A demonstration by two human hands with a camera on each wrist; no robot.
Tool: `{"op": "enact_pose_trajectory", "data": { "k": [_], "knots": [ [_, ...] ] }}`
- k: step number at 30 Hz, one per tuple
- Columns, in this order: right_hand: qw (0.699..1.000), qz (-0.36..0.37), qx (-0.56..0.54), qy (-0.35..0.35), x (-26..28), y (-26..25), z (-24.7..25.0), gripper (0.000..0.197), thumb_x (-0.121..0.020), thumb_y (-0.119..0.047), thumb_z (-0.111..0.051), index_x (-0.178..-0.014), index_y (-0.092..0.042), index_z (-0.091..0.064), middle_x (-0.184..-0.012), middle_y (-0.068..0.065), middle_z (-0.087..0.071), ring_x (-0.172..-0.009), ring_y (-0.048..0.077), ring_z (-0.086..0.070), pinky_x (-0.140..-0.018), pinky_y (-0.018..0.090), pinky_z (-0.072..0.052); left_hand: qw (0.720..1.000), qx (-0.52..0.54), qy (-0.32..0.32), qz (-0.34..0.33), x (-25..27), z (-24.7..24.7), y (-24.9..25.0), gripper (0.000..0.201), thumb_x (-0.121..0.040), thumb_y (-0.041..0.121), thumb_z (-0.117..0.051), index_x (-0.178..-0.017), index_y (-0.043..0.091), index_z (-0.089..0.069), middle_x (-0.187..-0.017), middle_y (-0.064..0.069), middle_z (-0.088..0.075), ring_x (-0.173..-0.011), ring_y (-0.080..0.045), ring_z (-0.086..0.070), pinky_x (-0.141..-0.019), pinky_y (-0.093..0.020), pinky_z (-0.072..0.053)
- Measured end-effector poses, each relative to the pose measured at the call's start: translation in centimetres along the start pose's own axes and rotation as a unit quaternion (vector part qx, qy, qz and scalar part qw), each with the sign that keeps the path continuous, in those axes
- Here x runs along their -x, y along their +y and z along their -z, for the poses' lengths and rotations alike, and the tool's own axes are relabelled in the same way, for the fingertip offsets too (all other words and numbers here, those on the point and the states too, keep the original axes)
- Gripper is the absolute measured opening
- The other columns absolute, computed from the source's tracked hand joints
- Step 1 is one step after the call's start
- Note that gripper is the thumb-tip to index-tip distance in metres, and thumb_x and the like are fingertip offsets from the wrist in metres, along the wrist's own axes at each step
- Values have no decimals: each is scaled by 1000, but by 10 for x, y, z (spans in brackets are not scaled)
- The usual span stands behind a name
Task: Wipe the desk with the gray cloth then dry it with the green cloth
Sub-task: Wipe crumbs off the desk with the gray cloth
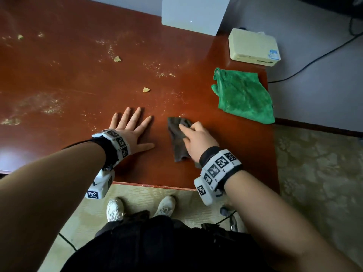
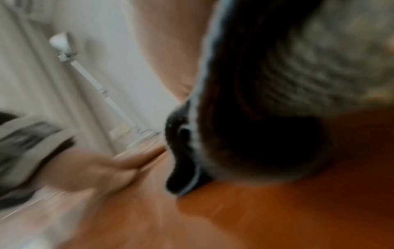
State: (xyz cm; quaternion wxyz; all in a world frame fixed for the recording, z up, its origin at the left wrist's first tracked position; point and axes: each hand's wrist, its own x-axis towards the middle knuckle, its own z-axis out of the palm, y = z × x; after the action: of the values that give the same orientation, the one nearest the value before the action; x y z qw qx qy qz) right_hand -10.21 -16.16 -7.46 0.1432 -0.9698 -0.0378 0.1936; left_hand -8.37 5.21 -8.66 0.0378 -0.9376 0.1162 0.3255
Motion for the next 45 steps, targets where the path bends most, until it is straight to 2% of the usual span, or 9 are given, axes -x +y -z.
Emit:
{"op": "enact_pose_trajectory", "data": {
  "k": [3, 7, 15, 20, 23, 30, 35, 39, 45],
  "knots": [
    [993, -100, 2, 68, -18, 41, 21, 49, -96, -17, -40, -142, -31, -33, -134, 8, -34, -116, 31, -44, -91, 39, -43, 1000, 0, 0, 1, 0, -1, 0, 86, -81, 77, -25, -141, 41, 26, -151, 2, 32, -141, -24, 26, -115, -47, 12],
    [982, -184, 27, 39, -31, 53, 28, 52, -98, -15, -37, -146, -31, -25, -143, 9, -25, -123, 33, -37, -96, 40, -40, 1000, -1, -3, 3, 0, 0, 0, 87, -81, 77, -25, -141, 41, 26, -151, 2, 33, -140, -25, 27, -115, -48, 12],
    [996, 65, 16, -64, -27, -22, 3, 50, -96, -13, -36, -142, -31, -30, -132, 7, -32, -112, 31, -45, -90, 39, -45, 1000, 6, -1, 9, -2, 0, -1, 92, -80, 76, -30, -143, 35, 24, -152, 2, 31, -141, -25, 26, -114, -48, 12],
    [991, -88, -38, 97, -59, 27, 38, 52, -97, -12, -38, -146, -22, -26, -134, 14, -33, -109, 34, -51, -94, 35, -41, 1000, 7, 8, 13, -4, -2, 0, 96, -79, 77, -30, -144, 31, 24, -152, 3, 30, -141, -24, 25, -114, -47, 12],
    [986, -162, 18, 44, -64, 20, 32, 60, -95, -8, -38, -149, -22, -16, -145, 15, -22, -127, 34, -34, -102, 40, -36, 1000, 20, 5, 13, -5, -2, -2, 99, -78, 78, -32, -144, 31, 24, -152, 4, 31, -141, -23, 26, -114, -46, 13],
    [992, 76, 24, -98, -41, -42, 3, 62, -92, -2, -37, -144, -33, -26, -138, 4, -27, -118, 27, -40, -93, 37, -41, 996, 69, -7, 60, -10, 12, -34, 111, -74, 76, -48, -145, 28, 23, -152, 0, 32, -141, -22, 25, -116, -43, 11],
    [993, -55, -73, 71, -80, -6, 44, 54, -95, -10, -41, -145, -26, -30, -132, 13, -35, -112, 32, -48, -100, 35, -37, 995, 64, -19, 75, -28, 35, -75, 117, -69, 77, -53, -145, 31, 22, -152, -3, 32, -141, -24, 25, -116, -44, 10],
    [980, -194, 6, 40, -105, 0, 45, 57, -96, -11, -40, -148, -25, -21, -144, 13, -23, -129, 33, -33, -104, 39, -34, 994, 67, -17, 82, -51, 56, -93, 119, -67, 78, -54, -146, 31, 21, -152, -3, 31, -142, -25, 24, -116, -46, 8],
    [998, 24, 4, -62, -88, -55, 18, 55, -95, -9, -38, -145, -31, -28, -140, 3, -29, -121, 24, -39, -97, 35, -42, 997, 17, -33, 62, -72, 70, -110, 125, -59, 87, -49, -142, 33, 28, -150, -3, 35, -140, -32, 26, -114, -55, 6]
  ]
}}
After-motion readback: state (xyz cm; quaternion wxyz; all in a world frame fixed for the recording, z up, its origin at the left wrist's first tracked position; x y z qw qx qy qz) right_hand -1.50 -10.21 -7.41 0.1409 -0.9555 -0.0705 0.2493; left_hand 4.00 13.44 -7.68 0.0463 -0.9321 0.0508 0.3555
